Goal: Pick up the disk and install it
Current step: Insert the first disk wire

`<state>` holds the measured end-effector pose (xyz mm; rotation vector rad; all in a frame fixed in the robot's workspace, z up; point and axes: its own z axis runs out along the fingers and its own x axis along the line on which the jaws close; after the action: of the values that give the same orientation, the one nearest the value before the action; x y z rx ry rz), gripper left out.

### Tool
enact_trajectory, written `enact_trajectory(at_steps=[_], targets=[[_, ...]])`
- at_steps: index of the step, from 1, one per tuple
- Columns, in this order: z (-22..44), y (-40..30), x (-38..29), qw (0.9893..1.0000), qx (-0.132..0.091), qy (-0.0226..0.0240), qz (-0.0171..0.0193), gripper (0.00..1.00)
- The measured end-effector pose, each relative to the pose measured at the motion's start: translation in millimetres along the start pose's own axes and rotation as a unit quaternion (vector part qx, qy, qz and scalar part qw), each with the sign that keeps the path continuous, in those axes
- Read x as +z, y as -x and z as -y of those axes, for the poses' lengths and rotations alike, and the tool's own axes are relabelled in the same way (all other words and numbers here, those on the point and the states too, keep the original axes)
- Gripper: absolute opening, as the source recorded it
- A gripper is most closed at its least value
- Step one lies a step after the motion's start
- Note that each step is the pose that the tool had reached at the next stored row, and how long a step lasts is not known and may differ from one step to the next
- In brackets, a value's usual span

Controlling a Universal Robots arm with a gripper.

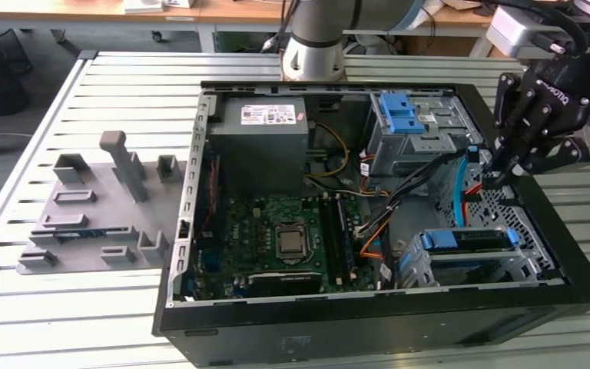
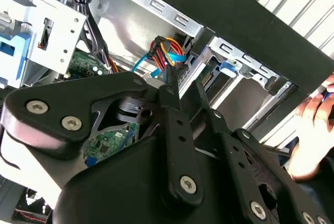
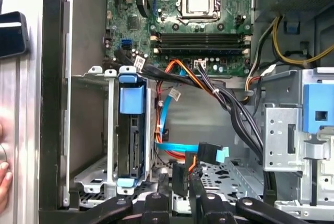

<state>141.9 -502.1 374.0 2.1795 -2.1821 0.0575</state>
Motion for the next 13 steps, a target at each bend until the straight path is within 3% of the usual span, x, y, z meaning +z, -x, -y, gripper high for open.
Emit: enact_trajectory(at_steps=[2,13], targets=[[-1.1,0.2,1.7,1.0000,0.000,0.0000,-0.0016,0.30],[-1.8,5.1,10.5,1.0000,0.001,0.0001,-0.0016,0.30]])
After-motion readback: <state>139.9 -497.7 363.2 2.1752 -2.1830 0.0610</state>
